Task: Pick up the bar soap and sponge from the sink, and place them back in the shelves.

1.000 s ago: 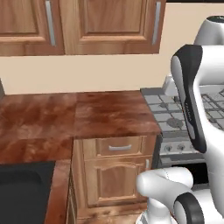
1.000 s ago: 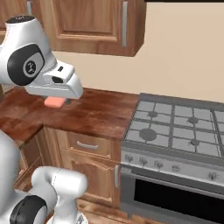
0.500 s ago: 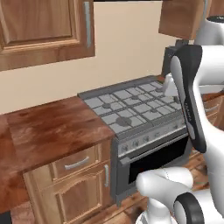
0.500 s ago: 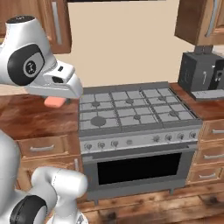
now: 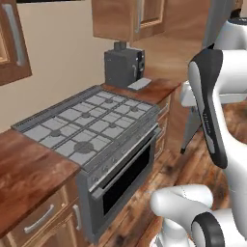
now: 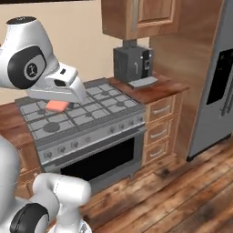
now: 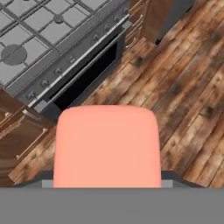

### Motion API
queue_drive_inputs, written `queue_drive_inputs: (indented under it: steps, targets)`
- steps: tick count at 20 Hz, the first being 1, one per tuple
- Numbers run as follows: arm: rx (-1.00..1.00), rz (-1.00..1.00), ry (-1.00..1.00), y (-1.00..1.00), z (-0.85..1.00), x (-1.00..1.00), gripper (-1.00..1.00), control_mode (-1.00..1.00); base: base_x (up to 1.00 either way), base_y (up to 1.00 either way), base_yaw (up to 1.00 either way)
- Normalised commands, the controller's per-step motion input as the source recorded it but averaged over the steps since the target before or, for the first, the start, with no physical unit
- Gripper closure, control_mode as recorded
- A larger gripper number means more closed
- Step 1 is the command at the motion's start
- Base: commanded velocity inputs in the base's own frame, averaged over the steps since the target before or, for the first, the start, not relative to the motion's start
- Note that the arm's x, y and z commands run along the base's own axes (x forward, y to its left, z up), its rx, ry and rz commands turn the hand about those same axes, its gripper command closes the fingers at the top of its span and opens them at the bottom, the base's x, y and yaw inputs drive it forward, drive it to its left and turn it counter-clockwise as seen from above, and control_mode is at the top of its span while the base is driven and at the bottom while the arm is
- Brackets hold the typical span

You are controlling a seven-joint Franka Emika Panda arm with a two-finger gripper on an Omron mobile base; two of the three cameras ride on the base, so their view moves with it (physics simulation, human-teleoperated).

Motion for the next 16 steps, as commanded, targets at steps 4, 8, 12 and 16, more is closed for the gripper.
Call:
queue_drive_inputs:
  steps: [4, 8, 12, 16]
  targets:
    - [0.0, 0.0, 0.0, 0.0, 0.0, 0.0, 1.0, 1.0, 0.0, -0.04, -0.67]
    - [0.0, 0.0, 0.0, 0.0, 0.0, 0.0, 1.0, 1.0, 0.0, -0.04, -0.68]
    - [0.0, 0.0, 0.0, 0.0, 0.0, 0.0, 1.0, 1.0, 0.0, -0.05, -0.67]
    - [0.0, 0.0, 0.0, 0.0, 0.0, 0.0, 1.0, 1.0, 0.0, -0.02, -0.66]
